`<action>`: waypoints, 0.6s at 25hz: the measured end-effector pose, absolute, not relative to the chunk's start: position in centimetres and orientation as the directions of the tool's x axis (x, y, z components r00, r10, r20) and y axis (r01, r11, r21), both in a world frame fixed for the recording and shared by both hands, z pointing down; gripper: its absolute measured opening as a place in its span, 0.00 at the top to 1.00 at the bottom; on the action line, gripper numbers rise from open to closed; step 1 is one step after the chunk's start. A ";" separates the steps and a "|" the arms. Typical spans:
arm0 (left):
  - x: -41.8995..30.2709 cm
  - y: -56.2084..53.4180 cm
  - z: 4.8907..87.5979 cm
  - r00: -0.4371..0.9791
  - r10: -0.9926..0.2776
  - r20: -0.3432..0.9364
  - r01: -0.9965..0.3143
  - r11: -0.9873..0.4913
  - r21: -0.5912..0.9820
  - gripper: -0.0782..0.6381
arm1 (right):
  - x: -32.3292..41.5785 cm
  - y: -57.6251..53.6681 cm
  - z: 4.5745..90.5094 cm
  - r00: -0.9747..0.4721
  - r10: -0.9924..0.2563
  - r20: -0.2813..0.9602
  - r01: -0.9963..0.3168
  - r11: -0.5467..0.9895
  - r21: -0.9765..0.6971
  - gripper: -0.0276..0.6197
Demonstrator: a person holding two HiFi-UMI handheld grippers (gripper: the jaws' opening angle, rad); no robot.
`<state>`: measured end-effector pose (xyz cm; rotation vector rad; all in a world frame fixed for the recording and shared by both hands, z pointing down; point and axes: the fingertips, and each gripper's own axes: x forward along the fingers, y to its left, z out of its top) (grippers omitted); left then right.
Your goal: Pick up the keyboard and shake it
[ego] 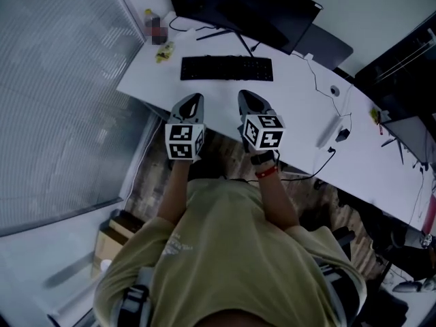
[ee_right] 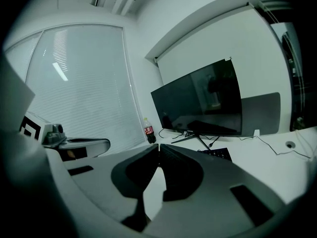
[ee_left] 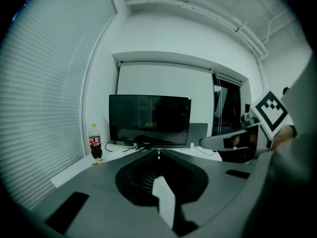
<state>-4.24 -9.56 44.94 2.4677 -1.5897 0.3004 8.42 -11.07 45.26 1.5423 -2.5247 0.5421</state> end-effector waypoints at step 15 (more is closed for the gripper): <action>-3.7 -21.2 47.8 0.447 -0.828 0.338 -0.889 -0.452 0.069 0.86 | 12.2 -22.0 47.2 -0.373 -0.861 0.346 -0.923 0.305 -0.235 0.87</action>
